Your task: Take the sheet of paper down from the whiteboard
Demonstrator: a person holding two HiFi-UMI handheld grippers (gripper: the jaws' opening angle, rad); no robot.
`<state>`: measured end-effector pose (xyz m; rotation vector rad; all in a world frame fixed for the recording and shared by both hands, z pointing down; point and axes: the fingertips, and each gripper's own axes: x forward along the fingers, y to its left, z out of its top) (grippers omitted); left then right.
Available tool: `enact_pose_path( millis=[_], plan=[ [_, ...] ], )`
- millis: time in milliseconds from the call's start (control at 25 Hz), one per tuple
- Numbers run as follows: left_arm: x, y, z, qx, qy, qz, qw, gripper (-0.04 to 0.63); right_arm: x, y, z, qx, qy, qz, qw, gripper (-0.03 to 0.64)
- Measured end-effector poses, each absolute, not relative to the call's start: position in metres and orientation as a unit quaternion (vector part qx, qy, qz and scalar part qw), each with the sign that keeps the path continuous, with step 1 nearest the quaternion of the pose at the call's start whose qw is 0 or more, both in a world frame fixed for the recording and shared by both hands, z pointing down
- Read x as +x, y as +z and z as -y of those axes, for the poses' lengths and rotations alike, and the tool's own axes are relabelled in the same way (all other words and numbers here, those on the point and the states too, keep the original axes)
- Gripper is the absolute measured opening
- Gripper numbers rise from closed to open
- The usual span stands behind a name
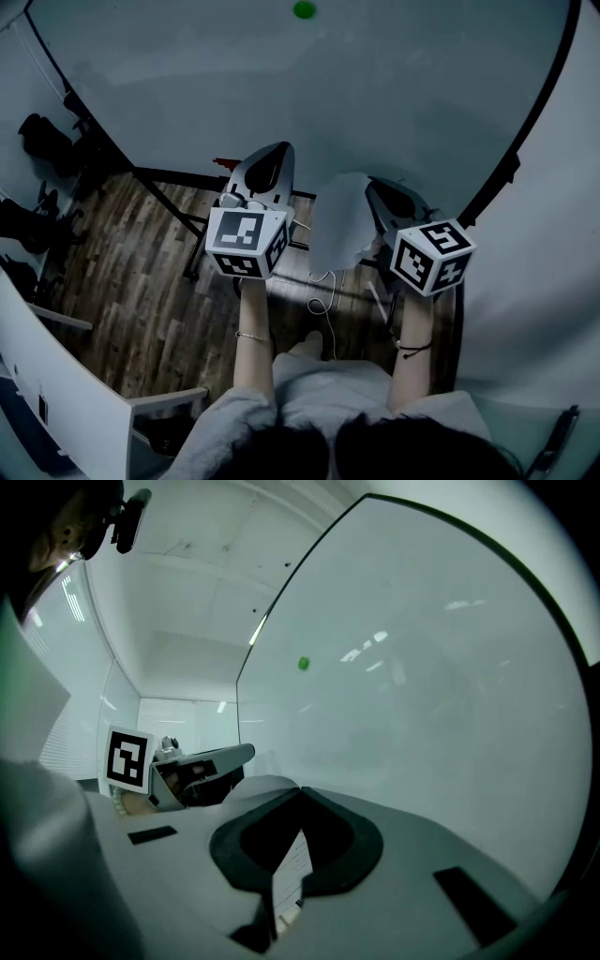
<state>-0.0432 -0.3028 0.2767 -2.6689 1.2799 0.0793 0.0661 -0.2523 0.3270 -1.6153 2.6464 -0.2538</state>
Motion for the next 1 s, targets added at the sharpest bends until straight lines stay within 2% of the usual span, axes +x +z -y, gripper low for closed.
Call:
enact_pose_path(
  millis=[1000],
  plan=[
    [-0.051,0.352,0.148,-0.891,-0.029,-0.453,-0.015,0.005,0.054,0.32,0.139,-0.462,-0.063,-0.885,0.011,0.002]
  ],
)
